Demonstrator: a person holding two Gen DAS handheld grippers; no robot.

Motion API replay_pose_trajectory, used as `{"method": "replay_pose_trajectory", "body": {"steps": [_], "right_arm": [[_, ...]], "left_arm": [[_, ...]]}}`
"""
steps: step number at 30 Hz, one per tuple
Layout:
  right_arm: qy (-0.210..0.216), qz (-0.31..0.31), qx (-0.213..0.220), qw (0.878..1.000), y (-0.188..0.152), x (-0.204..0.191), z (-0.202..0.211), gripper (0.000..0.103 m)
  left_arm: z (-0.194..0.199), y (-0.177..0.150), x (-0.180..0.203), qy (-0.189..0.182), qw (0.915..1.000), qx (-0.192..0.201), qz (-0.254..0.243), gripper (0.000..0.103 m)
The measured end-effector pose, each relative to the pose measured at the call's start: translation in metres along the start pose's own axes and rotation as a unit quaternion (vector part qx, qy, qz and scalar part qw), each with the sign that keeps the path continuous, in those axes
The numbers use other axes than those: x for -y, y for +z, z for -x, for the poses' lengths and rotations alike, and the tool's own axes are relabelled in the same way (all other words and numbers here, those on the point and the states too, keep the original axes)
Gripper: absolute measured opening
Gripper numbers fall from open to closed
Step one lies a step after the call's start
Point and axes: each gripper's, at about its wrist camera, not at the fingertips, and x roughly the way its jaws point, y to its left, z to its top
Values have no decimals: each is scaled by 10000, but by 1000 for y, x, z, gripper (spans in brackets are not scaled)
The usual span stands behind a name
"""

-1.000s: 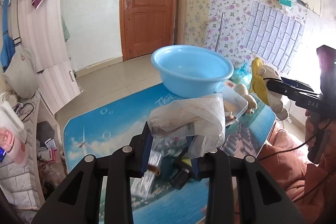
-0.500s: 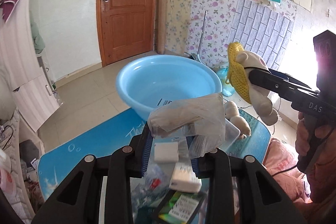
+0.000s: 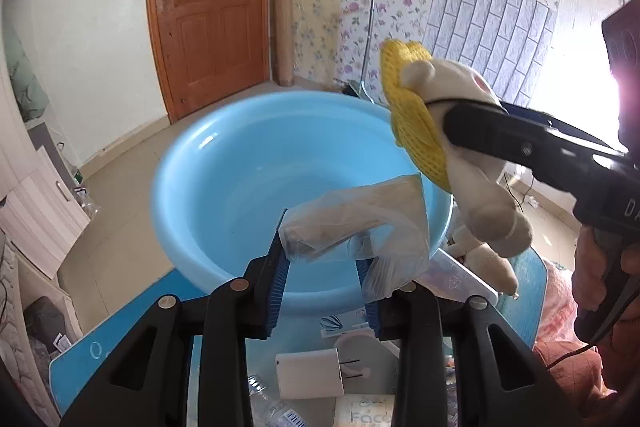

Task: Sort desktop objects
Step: 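Release plush toy into blue basin with right gripper while left carries swab bag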

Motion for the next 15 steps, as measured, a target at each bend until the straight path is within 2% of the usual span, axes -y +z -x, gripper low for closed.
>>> {"method": "replay_pose_trajectory", "body": {"steps": [1, 4, 6, 8, 15], "right_arm": [[-14, -7, -9, 10000, 0, 1, -4, 68], [-32, -41, -101, 9999, -1, 3, -17, 68], [-29, -41, -175, 9998, -3, 4, -24, 68], [-19, -38, -237, 9997, -5, 4, -30, 68], [50, -47, -391, 9992, -9, -3, -44, 69]], "left_arm": [[-4, -1, 1, -8, 10000, -38, -16, 34], [-6, -4, 2, 33, 10000, -27, -45, 47], [-2, -5, 0, 20, 10000, 35, -35, 69], [3, -6, -2, -2, 10000, 84, -30, 79], [19, -15, -8, 116, 9998, 167, 57, 85]]}}
